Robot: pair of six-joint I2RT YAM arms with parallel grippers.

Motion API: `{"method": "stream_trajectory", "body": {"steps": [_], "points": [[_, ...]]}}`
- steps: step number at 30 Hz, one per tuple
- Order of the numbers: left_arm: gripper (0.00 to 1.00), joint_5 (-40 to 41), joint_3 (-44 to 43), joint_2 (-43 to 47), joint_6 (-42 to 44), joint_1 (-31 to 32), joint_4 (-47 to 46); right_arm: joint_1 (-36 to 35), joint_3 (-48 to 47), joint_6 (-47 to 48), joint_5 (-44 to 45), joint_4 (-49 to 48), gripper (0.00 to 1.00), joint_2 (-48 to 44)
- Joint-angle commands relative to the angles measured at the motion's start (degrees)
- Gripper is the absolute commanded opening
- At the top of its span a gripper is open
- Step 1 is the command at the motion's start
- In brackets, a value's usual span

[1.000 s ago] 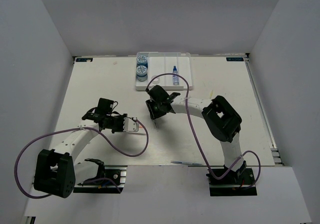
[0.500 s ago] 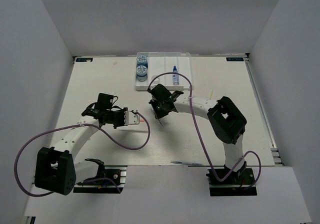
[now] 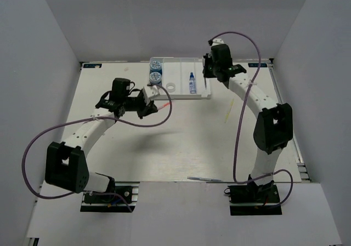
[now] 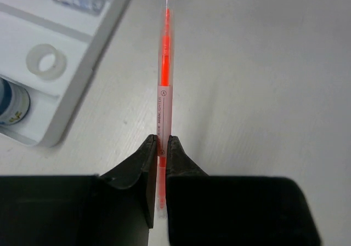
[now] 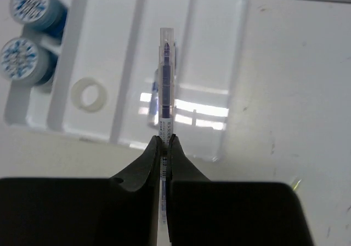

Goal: Sort the stationery into containers
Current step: Place the pen in the storage box.

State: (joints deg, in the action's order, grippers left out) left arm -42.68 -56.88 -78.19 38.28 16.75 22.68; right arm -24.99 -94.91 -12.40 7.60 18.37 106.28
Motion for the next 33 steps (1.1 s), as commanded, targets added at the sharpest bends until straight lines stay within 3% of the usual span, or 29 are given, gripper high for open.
{"method": "stream_trajectory", "body": {"steps": [1, 8, 16, 19, 21, 22, 25, 29, 32, 33], "points": [[0.0, -1.6, -7.2, -2.0, -21.8, 0.4, -9.2, 3.2, -4.6, 2.1, 1.6, -4.0, 0.0, 5.3], [0.0, 0.7, -15.9, -6.0, -44.9, 0.4, -16.6, 5.3, -13.2, 4.6, 1.0, -7.6, 0.0, 15.6], [0.0, 0.9, -15.4, -7.7, -50.9, 0.4, -19.9, 5.8, -18.5, 4.5, -1.0, -9.2, 0.0, 22.3], [0.0, 1.9, -13.9, -8.3, -55.4, 0.4, -20.9, 5.7, -18.4, 4.8, -1.4, -9.3, 0.26, 24.3], [0.0, 1.3, -13.3, -9.0, -58.1, 0.4, -22.0, 5.7, -17.9, 4.9, -1.7, -9.3, 0.32, 25.1], [0.0, 0.7, -12.7, -9.6, -61.1, -0.2, -24.3, 5.8, -17.8, 5.0, -2.1, -9.3, 0.41, 25.4], [0.0, -0.3, -12.2, -10.5, -64.9, -0.8, -27.1, 5.8, -17.1, 5.2, -2.8, -9.1, 0.5, 25.0], [0.0, -0.1, -12.1, -10.3, -66.9, -0.8, -28.7, 5.7, -16.5, 4.7, -6.4, -7.1, 0.52, 20.8], [0.0, -0.8, -8.4, -8.5, -71.0, -0.8, -33.0, 6.2, -12.7, 4.5, -18.6, -5.6, 0.42, 11.9], [0.0, -2.2, -6.4, -7.9, -75.7, -0.8, -38.4, 6.3, -11.2, 4.1, -26.2, -5.5, 0.41, 6.6]]}}
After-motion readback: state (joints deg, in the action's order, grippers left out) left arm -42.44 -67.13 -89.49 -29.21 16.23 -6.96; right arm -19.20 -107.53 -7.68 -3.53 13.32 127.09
